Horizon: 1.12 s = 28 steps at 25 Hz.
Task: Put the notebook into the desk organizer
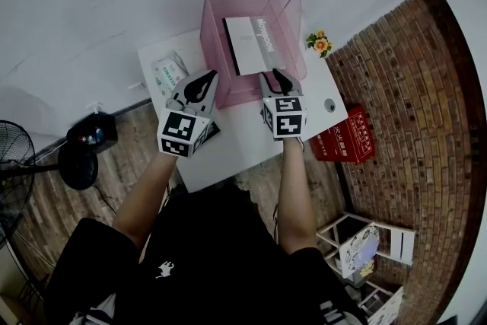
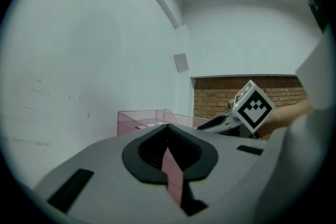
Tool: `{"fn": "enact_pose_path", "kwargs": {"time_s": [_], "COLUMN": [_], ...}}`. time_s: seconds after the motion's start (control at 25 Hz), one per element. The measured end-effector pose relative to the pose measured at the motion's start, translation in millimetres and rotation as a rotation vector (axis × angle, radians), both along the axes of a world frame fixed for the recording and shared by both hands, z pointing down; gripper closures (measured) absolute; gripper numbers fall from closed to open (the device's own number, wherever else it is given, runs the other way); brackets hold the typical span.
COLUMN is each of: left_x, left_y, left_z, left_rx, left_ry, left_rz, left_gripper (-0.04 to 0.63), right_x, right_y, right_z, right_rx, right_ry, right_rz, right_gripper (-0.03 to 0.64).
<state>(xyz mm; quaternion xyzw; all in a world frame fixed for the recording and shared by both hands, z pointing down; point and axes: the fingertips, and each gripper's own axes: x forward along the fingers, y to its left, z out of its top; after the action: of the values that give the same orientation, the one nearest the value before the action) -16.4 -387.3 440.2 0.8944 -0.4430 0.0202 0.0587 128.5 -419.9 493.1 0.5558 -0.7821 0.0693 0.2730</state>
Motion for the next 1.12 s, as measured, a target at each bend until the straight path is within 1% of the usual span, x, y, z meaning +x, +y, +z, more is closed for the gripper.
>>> {"fn": "enact_pose_path", "kwargs": {"time_s": [0.08, 0.16, 0.2, 0.28, 0.48, 0.64, 0.76, 0.92, 1.12], "left_x": [0, -1, -1, -2, -3, 0, 4, 12, 26], "left_y": [1, 3, 5, 7, 12, 34, 51, 75, 108], "left_z": [0, -1, -1, -1, -2, -3, -3, -1, -5], "left_rx": [0.000, 0.002, 0.004, 0.006, 0.001, 0.004, -0.013, -0.038, -0.034], "left_ry": [0.001, 0.001, 0.002, 0.004, -0.017, -0.009, -0.001, -0.001, -0.003], "left_rz": [0.000, 0.000, -0.001, -0.004, -0.017, -0.037, -0.047, -0.047, -0.058], "left_gripper": [0.592, 0.592, 0.593, 0.592, 0.594, 0.594, 0.594, 0.594, 0.594], "right_x": [2, 5, 5, 6, 7, 6, 11, 16, 26], "right_y": [0, 1, 2, 4, 9, 30, 47, 73, 112], "right_z": [-2, -3, -3, -4, -15, -24, -34, -44, -58], "right_rx": [0.009, 0.017, 0.021, 0.025, 0.038, 0.069, 0.093, 0.117, 0.147], "right_ry": [0.000, -0.013, -0.019, -0.036, -0.132, -0.222, -0.299, -0.323, -0.359], "right_rz": [0.009, 0.023, 0.027, 0.030, 0.035, 0.017, 0.013, -0.005, -0.026], "right_gripper": [0.521, 0.582, 0.600, 0.615, 0.615, 0.615, 0.615, 0.615, 0.615]}}
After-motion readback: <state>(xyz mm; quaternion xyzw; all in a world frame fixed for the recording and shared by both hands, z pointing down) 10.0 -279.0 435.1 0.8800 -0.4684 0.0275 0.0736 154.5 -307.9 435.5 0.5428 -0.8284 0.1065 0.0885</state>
